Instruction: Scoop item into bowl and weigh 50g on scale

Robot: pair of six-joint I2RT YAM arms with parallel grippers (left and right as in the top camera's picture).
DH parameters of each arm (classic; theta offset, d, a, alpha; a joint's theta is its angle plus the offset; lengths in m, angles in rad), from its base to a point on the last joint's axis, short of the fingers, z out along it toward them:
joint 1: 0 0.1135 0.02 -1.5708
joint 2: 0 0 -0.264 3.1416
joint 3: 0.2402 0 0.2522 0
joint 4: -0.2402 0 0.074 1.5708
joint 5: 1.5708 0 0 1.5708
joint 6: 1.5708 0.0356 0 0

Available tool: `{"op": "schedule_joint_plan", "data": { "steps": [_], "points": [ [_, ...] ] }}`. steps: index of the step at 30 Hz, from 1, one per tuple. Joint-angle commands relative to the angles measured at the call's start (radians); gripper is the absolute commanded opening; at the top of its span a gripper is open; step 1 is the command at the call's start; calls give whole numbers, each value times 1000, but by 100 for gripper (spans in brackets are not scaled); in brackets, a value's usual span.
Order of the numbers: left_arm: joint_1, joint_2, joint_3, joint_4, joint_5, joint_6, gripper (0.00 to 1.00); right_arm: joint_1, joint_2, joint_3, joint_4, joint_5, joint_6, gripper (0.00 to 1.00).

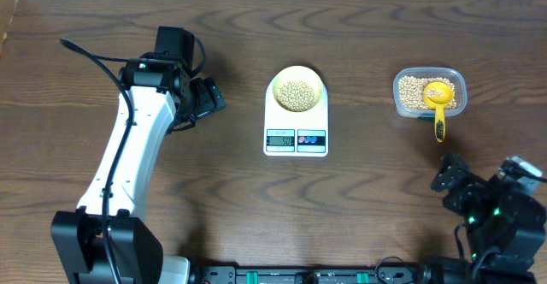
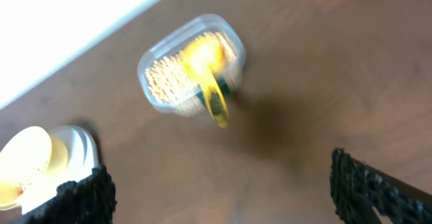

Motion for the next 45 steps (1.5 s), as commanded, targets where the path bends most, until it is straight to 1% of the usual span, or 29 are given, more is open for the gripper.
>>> {"op": "schedule_joint_plan", "data": {
  "steps": [1, 7, 11, 15, 24, 34, 45],
  "points": [
    [3, 2, 7, -2, -12, -9, 98, 49, -87, -132, 142, 8, -124, 99],
    [3, 2, 7, -2, -12, -9, 98, 127, -160, -285, 381, 9, -262, 99],
    [3, 2, 7, -2, -12, -9, 98, 142, -186, -365, 517, 9, -325, 99],
    [3, 2, 7, -2, -12, -9, 98, 142, -215, -418, 586, 10, -355, 99],
    [3, 2, 7, -2, -12, -9, 98, 142, -329, -543, 713, 9, -355, 99],
    [3, 2, 7, -2, -12, -9, 98, 167, -329, -582, 739, 12, -380, 99],
    [3, 2, 7, -2, -12, -9, 98, 168, -329, -585, 718, 7, -389, 99]
  ]
}}
